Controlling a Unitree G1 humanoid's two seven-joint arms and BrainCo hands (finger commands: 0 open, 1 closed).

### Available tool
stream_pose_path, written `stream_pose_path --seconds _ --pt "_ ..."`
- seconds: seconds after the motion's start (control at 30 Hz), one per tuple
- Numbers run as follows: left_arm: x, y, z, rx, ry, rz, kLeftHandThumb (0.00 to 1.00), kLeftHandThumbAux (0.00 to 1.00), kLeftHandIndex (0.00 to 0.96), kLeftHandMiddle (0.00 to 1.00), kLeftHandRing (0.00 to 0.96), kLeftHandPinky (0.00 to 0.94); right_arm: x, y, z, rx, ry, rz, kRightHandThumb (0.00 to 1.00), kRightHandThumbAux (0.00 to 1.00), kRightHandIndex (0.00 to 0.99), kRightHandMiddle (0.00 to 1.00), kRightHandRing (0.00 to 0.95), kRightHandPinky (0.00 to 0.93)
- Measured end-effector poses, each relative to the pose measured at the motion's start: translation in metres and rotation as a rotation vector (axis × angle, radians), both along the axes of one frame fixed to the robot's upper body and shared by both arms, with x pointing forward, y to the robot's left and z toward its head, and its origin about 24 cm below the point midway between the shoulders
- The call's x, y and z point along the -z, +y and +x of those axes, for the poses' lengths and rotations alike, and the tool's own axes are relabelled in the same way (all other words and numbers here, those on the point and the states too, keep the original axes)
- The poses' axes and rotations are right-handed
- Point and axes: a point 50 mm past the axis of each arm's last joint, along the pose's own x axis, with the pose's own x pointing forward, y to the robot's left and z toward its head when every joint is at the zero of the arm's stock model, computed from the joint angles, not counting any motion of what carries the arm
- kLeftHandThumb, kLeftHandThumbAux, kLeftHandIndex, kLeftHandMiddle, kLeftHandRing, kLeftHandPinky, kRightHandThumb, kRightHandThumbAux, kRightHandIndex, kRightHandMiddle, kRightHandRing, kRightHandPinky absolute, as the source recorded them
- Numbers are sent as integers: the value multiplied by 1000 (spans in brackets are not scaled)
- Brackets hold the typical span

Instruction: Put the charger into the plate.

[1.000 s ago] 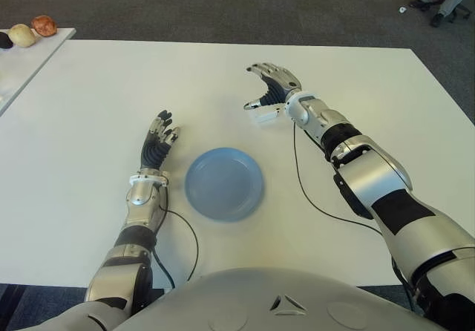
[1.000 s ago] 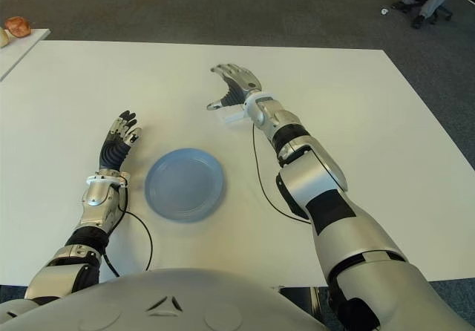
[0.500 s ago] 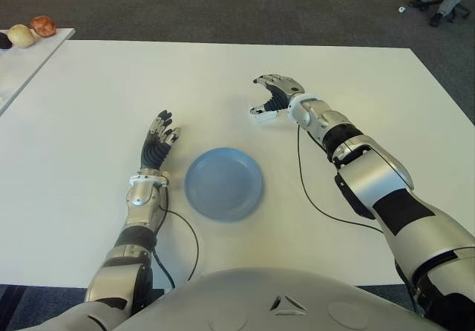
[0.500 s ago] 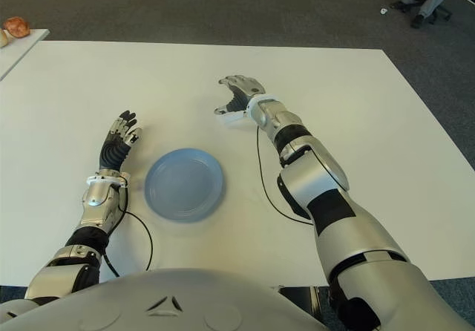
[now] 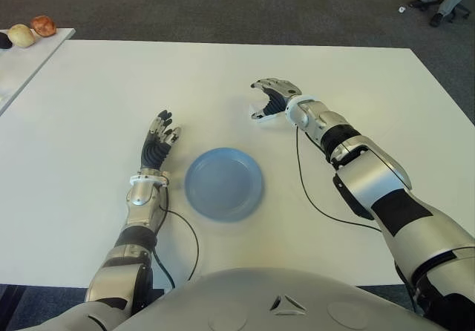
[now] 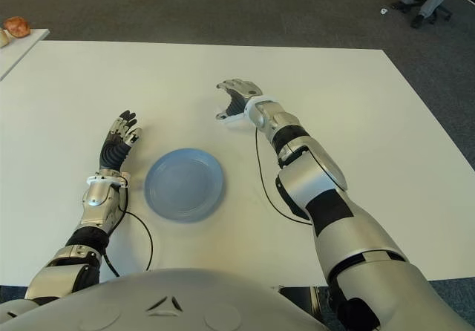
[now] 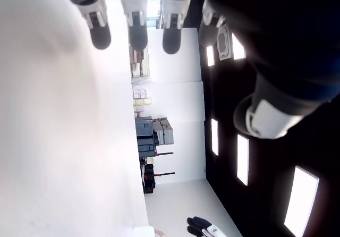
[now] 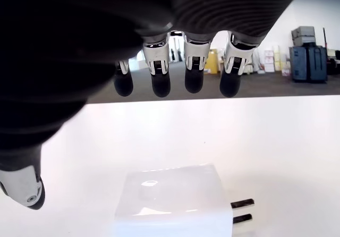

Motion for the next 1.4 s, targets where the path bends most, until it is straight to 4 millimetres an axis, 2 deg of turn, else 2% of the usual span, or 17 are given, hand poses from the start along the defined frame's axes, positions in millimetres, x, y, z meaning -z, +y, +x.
stream_pose_path --seconds 0.4,0.87,1.4 --pt "0 0 0 -1 -1 -2 0 564 63 114 94 89 11 -4 -5 16 81 12 0 553 0 0 0 0" --pt "0 0 -1 3 -3 -14 0 557 70 112 90 82 27 -13 -14 10 137 1 0 606 0 0 0 5" --pt "0 1 -2 13 -4 -22 0 568 73 111 92 88 29 -25 -18 -40 172 -14 0 630 0 0 0 29"
